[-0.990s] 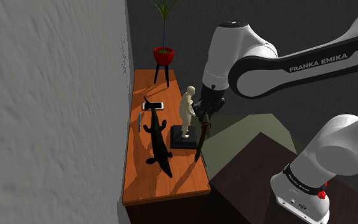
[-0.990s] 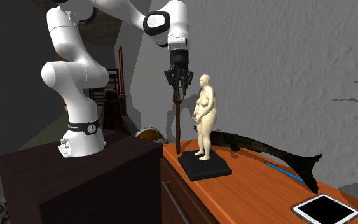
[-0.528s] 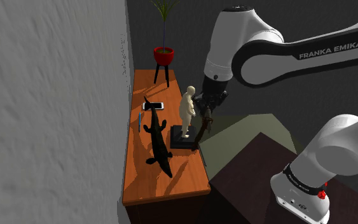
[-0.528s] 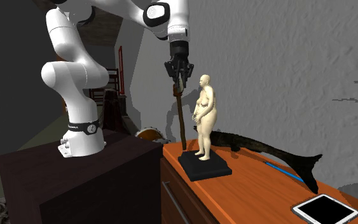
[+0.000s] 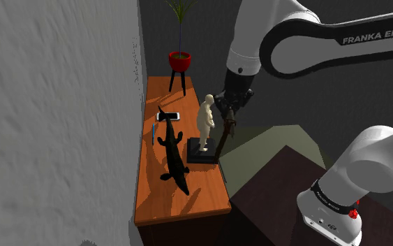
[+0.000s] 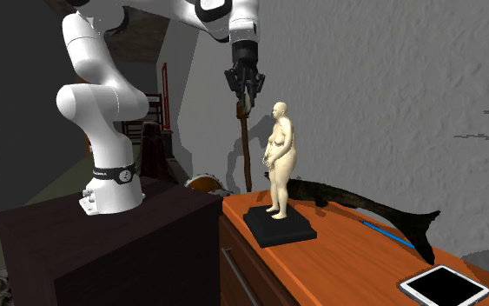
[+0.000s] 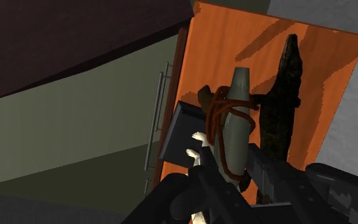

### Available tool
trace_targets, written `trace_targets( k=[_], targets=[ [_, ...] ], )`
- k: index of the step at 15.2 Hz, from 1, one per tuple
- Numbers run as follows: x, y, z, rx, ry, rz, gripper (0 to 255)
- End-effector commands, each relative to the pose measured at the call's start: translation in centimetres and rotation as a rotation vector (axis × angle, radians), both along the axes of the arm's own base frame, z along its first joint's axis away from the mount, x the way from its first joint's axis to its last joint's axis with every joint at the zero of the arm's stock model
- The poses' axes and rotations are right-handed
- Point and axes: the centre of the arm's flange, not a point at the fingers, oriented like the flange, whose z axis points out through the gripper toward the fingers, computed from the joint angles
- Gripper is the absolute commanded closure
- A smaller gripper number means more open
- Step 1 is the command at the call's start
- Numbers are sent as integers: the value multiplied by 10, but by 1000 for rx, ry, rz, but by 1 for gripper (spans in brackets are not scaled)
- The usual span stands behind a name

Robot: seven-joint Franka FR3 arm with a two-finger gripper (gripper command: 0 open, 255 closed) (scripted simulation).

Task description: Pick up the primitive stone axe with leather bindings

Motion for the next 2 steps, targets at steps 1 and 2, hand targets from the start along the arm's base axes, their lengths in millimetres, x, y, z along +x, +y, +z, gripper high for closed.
trace_targets(
  k=[1, 2],
  targets=[
    [0, -1, 9, 0, 0, 0, 255],
    [0, -1, 9, 0, 0, 0, 255]
  ],
)
